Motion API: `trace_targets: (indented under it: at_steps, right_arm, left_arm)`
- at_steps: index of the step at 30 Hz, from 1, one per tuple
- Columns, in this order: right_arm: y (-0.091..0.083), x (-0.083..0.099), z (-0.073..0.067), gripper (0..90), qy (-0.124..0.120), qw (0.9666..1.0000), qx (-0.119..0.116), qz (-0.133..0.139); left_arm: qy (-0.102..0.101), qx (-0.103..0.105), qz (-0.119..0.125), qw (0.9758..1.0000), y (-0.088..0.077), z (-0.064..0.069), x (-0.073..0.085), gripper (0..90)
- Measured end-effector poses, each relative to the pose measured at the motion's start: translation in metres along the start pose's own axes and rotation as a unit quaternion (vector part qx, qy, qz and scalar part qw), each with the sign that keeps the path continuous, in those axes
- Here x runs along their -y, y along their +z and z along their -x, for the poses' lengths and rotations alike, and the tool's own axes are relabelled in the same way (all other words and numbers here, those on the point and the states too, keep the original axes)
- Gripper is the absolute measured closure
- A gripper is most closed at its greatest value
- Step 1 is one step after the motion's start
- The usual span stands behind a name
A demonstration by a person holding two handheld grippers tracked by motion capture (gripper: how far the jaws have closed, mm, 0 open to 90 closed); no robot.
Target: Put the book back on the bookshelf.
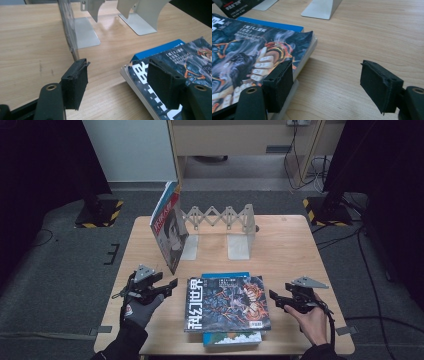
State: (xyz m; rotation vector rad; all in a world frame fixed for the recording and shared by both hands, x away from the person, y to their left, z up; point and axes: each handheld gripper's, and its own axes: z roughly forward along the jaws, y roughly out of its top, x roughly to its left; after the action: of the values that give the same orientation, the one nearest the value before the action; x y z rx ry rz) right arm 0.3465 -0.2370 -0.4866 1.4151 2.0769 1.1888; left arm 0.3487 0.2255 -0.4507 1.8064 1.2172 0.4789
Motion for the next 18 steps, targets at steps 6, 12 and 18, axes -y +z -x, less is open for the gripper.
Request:
trace_targets:
  at_steps: [6, 12, 18]
  right_arm:
    - [-0.001, -0.003, -0.008, 26.2, -0.002, 0.9998, -0.021, 0.004]
    - [0.003, -0.003, -0.017, 26.1, -0.007, 0.9991, -0.041, 0.003]
    - [0.007, -0.002, -0.025, 25.5, -0.006, 0.9985, -0.053, -0.006]
  left_arm:
    - [-0.011, 0.023, -0.025, 0.9994, 0.012, 0.003, 0.01, 30.7]
    - [-0.006, 0.029, -0.042, 0.9987, 0.02, 0.007, 0.018, 30.5]
    - [-0.013, 0.049, -0.058, 0.997, 0.029, 0.01, 0.026, 29.5]
